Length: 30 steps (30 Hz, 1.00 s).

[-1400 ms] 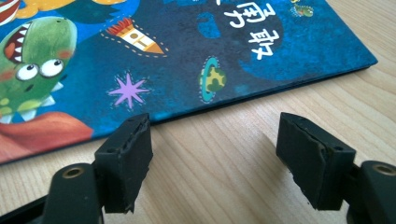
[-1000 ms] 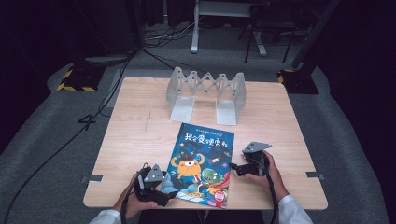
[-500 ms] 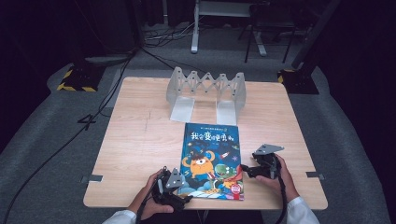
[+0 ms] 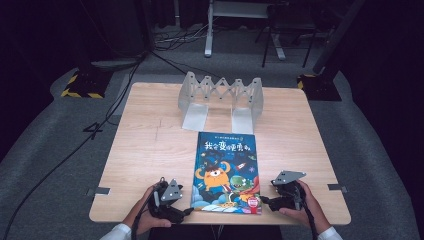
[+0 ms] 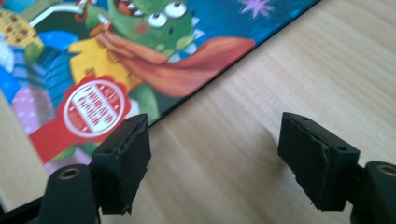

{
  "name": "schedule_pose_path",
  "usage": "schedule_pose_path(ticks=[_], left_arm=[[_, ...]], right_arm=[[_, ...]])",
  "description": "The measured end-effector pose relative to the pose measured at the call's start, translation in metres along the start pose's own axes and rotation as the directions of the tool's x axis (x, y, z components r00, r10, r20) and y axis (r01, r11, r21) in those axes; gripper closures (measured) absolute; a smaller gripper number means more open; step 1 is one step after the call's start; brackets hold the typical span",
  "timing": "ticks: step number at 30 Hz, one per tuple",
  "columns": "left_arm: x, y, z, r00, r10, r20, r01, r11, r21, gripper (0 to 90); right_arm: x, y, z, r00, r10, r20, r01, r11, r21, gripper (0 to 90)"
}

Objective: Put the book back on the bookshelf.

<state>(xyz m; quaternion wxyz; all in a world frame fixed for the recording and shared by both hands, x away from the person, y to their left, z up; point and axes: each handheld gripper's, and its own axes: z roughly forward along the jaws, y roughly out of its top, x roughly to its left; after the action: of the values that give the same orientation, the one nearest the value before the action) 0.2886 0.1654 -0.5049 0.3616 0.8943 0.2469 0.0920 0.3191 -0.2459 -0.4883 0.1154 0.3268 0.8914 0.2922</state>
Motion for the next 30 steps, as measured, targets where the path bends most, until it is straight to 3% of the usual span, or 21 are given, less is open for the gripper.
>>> schedule_pose_path(ticks=[5, 11, 17, 22, 26, 30], left_arm=[[0.013, -0.006, -0.006, 0.9963, -0.067, -0.052, 0.067, 0.9977, -0.009, 18.5], [0.010, 0.003, 0.002, 0.9969, -0.057, -0.054, 0.057, 0.9983, -0.006, 18.1], [0.001, 0.010, 0.010, 0.9988, -0.036, -0.034, 0.036, 0.9994, -0.003, 18.2], [-0.003, 0.013, 0.013, 0.9993, -0.028, -0.025, 0.028, 0.9996, -0.001, 17.9], [-0.007, 0.016, 0.016, 0.9997, -0.017, -0.015, 0.017, 0.9999, 0.001, 16.2], [-0.014, 0.020, 0.019, 1.0000, -0.001, -0.002, 0.001, 1.0000, 0.001, 16.1]], right_arm=[[0.006, -0.001, -0.005, 1.0000, -0.001, -0.005, 0.001, 0.999, 0.048, 25.6], [0.014, -0.002, -0.012, 0.9988, -0.037, -0.033, 0.041, 0.991, 0.128, 26.4], [0.022, -0.002, -0.018, 0.9959, -0.067, -0.061, 0.079, 0.975, 0.207, 26.3], [0.023, -0.001, -0.019, 0.9958, -0.067, -0.061, 0.081, 0.964, 0.253, 25.3], [0.025, 0.001, -0.020, 0.9953, -0.073, -0.064, 0.088, 0.957, 0.276, 30.0], [0.030, 0.015, -0.017, 0.9912, -0.105, -0.081, 0.128, 0.923, 0.363, 45.2]])
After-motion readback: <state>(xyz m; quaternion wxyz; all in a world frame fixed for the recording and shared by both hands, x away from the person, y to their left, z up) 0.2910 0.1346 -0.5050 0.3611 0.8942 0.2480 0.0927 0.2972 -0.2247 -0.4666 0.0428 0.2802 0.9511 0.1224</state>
